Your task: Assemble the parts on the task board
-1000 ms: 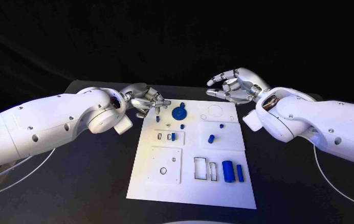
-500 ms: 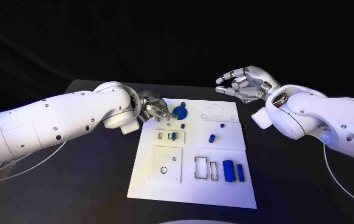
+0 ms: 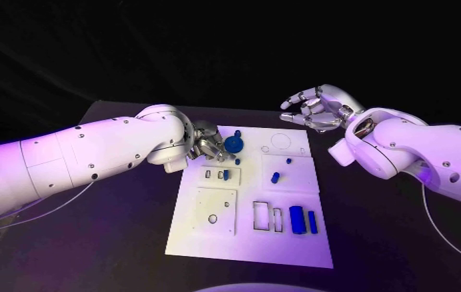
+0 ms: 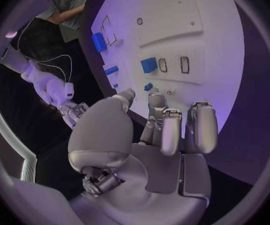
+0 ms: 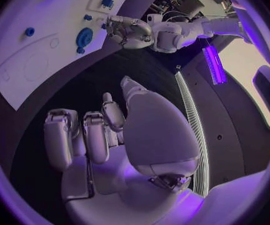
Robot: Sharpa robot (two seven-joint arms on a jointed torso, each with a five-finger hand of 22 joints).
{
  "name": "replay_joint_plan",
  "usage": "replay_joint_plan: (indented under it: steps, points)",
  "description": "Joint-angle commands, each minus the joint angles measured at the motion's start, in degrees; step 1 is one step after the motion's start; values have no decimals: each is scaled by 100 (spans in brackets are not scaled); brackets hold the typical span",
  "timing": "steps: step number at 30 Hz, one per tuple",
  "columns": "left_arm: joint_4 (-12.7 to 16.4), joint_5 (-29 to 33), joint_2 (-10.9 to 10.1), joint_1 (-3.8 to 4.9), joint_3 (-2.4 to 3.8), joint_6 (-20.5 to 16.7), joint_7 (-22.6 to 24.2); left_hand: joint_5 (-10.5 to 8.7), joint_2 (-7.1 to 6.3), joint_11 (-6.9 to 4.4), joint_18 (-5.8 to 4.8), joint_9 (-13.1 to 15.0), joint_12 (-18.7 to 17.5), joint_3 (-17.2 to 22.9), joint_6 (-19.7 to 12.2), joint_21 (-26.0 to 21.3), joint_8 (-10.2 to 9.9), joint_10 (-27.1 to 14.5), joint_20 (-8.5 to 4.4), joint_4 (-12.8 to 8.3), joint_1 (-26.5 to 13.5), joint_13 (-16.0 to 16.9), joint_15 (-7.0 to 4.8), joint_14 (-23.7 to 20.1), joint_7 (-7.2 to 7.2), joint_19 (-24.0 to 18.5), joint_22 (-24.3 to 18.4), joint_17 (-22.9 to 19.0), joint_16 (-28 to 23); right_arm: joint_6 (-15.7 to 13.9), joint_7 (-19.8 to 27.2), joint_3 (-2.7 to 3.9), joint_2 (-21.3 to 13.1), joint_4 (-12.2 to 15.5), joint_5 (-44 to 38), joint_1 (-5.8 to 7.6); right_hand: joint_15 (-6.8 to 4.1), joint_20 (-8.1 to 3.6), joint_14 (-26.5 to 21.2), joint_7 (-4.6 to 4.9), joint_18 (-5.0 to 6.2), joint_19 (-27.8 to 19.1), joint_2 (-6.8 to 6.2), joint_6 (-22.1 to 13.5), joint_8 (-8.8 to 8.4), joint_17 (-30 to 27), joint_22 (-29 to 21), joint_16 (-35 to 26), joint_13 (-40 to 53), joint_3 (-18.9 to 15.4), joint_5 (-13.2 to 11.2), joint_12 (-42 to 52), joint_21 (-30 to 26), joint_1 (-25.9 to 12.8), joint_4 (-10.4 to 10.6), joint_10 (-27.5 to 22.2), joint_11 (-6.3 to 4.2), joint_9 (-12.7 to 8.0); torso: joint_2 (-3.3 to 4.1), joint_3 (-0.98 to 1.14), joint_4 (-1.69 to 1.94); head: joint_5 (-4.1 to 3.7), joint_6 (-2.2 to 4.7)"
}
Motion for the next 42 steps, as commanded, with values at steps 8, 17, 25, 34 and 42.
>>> replay_joint_plan:
  steps: [8, 17, 25, 34, 42]
  points:
    - [-19, -234, 97, 9, -25, 567, -123, -13, 62, -2, -110, 61, 86, -91, -31, 50, 105, -19, -5, 4, -202, 48, -42, 482, -10, 39, 27, 1104, 32, 124, -40, -5, 6, -28, -232, -7, -29, 2, 437, -10, 47, 183, -3, 28, 23, 876, 1077, -34, -9, -30, 28, -36, -39, -21, 19, -28, -4, 6, 6, 0, -5, 5, -39]
    - [-14, -284, 126, 7, -39, 781, -144, -13, 80, -12, -111, 113, 113, -127, -14, 55, 170, -32, -6, 2, -250, 66, -49, 480, -24, 39, 36, 1101, 30, 108, -58, -6, -10, -46, -252, -10, -29, 2, 438, -11, 48, 180, -7, 28, 23, 880, 1074, -33, -15, -33, 30, -42, -43, -21, 19, -34, -4, 6, 1, -1, -4, 14, -61]
    - [-18, -291, 142, 5, -49, 856, -153, -13, 104, -20, -113, 154, 132, -148, -11, 61, 215, -39, -9, 2, -284, 78, -55, 478, -34, 42, 48, 1097, 27, 103, -65, -8, -8, -70, -254, -16, -30, 1, 437, -12, 46, 184, -7, 29, 27, 878, 1078, -34, -12, -39, 36, -40, -38, -24, 24, -31, -4, 7, 3, -1, -3, 16, -86]
    - [-37, -272, 157, 2, -68, 920, -162, -13, 107, -21, -112, 162, 114, -152, -13, 60, 224, -57, -9, 1, -287, 54, -56, 479, -36, 41, 47, 1101, 30, 119, -82, -10, -14, -86, -264, -23, -30, 1, 438, -12, 46, 185, -3, 30, 28, 880, 1079, -34, -7, -40, 39, -35, -37, -24, 27, -25, -5, 7, 8, -5, -4, 32, -100]
    - [-46, -247, 189, -4, -110, 951, -165, -10, 144, -27, -114, 197, 127, -134, -35, 65, 254, -67, -12, -10, -245, 64, -61, 479, -42, 44, 59, 1103, 31, 133, -85, -10, -4, -100, -267, -25, -30, 1, 437, -12, 46, 185, 1, 30, 29, 878, 1079, -35, -13, -40, 41, -40, -37, -25, 30, -30, -5, 7, 7, -3, -4, 23, -128]
